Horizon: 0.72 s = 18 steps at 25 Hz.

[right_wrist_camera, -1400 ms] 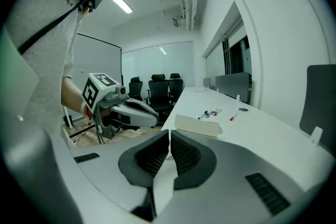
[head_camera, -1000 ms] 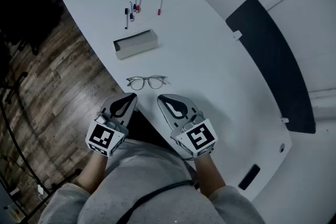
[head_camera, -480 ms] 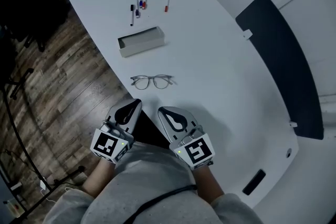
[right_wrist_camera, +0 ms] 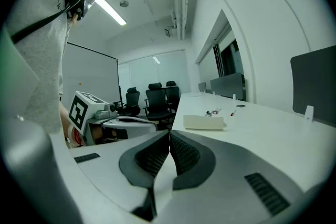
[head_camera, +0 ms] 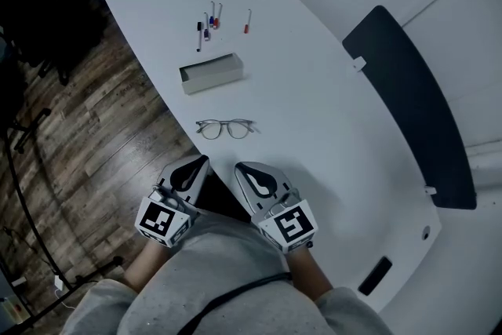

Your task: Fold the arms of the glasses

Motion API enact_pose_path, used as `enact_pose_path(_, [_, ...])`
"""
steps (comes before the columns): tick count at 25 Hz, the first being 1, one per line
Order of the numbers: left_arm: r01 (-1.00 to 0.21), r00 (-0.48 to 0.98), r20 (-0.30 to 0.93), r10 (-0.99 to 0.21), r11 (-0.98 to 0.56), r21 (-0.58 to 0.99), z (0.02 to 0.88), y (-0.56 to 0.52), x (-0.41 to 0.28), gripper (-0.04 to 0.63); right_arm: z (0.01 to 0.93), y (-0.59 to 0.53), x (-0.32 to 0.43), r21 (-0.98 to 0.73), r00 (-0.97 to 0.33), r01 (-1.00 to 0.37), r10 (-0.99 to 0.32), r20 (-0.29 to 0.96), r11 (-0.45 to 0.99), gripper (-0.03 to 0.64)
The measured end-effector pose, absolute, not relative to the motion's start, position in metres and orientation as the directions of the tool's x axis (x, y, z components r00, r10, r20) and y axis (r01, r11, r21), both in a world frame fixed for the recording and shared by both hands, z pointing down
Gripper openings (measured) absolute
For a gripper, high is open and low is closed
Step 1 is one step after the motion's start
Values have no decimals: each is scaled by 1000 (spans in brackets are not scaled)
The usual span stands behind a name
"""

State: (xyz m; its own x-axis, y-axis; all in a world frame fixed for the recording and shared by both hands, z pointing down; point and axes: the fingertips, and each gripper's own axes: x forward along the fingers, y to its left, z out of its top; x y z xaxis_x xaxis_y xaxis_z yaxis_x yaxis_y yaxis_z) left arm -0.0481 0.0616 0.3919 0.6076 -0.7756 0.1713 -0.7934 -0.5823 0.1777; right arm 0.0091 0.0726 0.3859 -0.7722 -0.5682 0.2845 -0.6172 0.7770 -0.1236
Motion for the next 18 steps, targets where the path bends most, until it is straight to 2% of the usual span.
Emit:
enact_pose_path(8, [-767, 642, 183, -745, -623, 152, 395, 67, -41, 15, 387, 76, 12, -115, -775, -614, -568, 277, 781, 20])
enact_pose_path(18, [-757, 653, 211, -727, -630, 172, 392, 86, -43, 15, 386, 101, -13, -147, -817, -553, -500, 287, 820, 20])
